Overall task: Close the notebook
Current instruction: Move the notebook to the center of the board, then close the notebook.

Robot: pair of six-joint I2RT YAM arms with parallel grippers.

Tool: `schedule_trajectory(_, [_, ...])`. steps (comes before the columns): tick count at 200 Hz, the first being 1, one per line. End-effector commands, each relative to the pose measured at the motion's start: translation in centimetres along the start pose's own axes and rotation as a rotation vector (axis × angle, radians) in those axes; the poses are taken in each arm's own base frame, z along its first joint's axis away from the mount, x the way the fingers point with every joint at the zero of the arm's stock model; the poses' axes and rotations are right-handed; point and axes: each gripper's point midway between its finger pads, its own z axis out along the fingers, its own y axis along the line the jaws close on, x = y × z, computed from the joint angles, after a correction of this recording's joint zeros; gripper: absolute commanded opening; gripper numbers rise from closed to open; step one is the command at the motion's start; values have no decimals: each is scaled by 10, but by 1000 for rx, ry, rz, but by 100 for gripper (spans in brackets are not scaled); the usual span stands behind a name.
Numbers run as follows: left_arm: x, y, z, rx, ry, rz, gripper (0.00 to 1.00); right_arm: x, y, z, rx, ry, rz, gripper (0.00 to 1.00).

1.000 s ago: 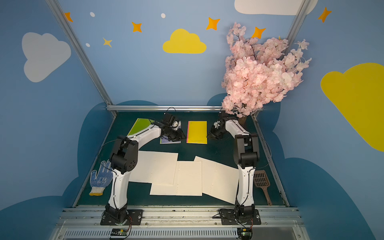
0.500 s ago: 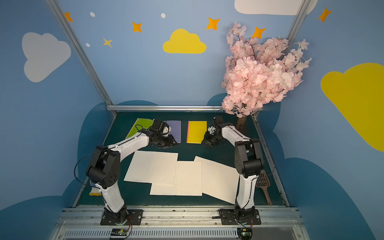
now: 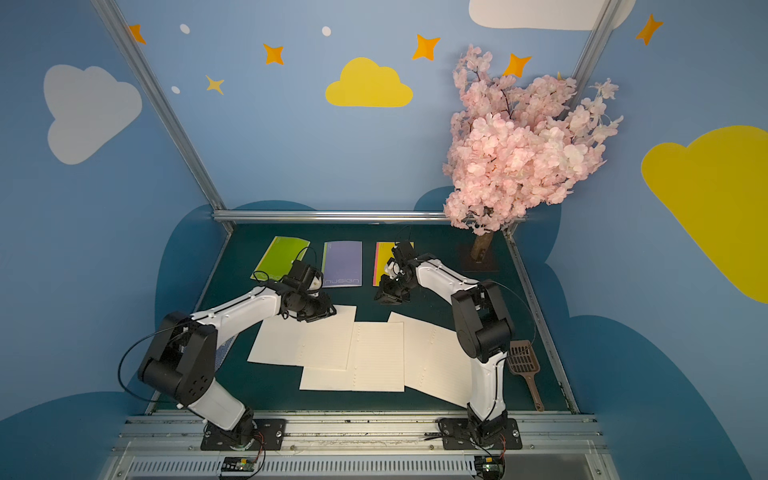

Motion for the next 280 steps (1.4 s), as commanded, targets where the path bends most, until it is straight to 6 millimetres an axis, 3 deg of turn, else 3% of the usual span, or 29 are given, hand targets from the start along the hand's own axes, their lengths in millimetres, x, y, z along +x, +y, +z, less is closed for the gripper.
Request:
schedule_trajectory(1, [-1,2,-10,2,-43,-10,40,-7,13,6,-19,2,-29,29])
schedule_trajectory(99, [23,20,8,-10,7,-60,37,12,29,45,-25,108,-67,31])
schedule_trajectory(179, [34,27,17,-14,35,-76,37,27,34,61,-3,144,-86,34])
schedule_trajectory(280, [39,33,29,-29,74,-84,35,31,34,78,2,174,-84,35])
